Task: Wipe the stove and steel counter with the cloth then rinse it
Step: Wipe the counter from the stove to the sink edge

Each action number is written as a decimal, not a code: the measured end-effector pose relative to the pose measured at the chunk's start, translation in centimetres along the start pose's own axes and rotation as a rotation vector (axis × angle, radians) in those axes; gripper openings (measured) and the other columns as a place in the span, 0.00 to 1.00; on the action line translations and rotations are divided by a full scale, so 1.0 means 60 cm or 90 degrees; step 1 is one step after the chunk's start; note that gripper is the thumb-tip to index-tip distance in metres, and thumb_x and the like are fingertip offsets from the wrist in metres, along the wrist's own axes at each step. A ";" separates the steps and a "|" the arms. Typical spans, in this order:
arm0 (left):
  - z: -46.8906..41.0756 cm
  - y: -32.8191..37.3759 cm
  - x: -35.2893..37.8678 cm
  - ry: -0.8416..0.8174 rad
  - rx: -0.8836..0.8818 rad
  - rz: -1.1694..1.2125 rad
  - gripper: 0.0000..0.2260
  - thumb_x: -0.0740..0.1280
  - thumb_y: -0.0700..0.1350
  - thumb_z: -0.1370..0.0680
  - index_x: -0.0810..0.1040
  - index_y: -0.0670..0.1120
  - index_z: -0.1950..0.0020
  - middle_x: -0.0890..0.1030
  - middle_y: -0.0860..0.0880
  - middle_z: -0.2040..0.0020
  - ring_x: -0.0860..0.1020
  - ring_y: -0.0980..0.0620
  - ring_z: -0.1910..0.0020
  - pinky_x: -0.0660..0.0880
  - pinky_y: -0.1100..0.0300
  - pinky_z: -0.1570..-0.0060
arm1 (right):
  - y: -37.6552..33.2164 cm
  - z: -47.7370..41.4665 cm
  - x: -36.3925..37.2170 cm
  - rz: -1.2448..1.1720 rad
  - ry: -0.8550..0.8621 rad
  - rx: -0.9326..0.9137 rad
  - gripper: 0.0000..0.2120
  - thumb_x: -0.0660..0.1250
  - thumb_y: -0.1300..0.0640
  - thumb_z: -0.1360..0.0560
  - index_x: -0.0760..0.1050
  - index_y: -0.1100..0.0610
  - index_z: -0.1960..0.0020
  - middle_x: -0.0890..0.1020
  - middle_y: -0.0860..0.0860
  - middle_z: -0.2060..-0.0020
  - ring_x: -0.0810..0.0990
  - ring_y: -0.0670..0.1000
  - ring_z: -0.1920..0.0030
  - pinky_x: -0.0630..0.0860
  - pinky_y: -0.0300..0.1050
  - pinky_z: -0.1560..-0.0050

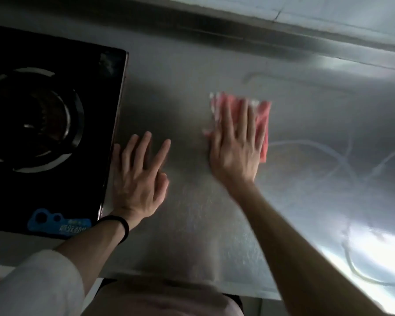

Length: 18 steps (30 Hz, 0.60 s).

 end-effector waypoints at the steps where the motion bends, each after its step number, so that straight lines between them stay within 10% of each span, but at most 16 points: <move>1: 0.001 -0.002 0.000 0.011 0.002 0.000 0.34 0.61 0.52 0.23 0.61 0.54 0.16 0.60 0.40 0.16 0.61 0.33 0.20 0.54 0.32 0.21 | 0.000 0.077 0.008 0.007 -0.011 -0.006 0.29 0.48 0.39 0.14 0.50 0.44 0.14 0.51 0.54 0.14 0.47 0.55 0.14 0.49 0.62 0.17; 8: 0.001 -0.005 0.007 0.055 0.007 0.010 0.33 0.59 0.53 0.22 0.60 0.55 0.15 0.59 0.40 0.16 0.61 0.33 0.20 0.52 0.32 0.20 | 0.041 0.452 0.067 0.058 -0.129 0.020 0.31 0.60 0.40 0.22 0.66 0.46 0.20 0.51 0.51 0.14 0.51 0.53 0.15 0.54 0.62 0.21; 13: -0.002 -0.003 -0.001 0.055 -0.001 0.016 0.33 0.60 0.53 0.23 0.64 0.53 0.17 0.62 0.39 0.17 0.63 0.33 0.21 0.53 0.33 0.21 | 0.037 0.255 0.043 0.020 -0.090 -0.016 0.30 0.45 0.37 0.14 0.50 0.43 0.15 0.49 0.53 0.14 0.51 0.58 0.15 0.51 0.66 0.18; 18: 0.000 -0.008 0.009 0.043 -0.003 0.008 0.34 0.60 0.54 0.23 0.62 0.54 0.16 0.61 0.39 0.17 0.60 0.34 0.20 0.53 0.32 0.21 | 0.055 -0.057 -0.007 0.030 -0.055 -0.030 0.32 0.51 0.38 0.14 0.45 0.44 0.14 0.45 0.55 0.14 0.43 0.58 0.15 0.40 0.66 0.17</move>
Point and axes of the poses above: each hand's wrist, its own z-axis away from the middle knuckle, its own x-axis out of the palm, y = z × x, the point moved 9 cm from there along -z, towards the middle knuckle
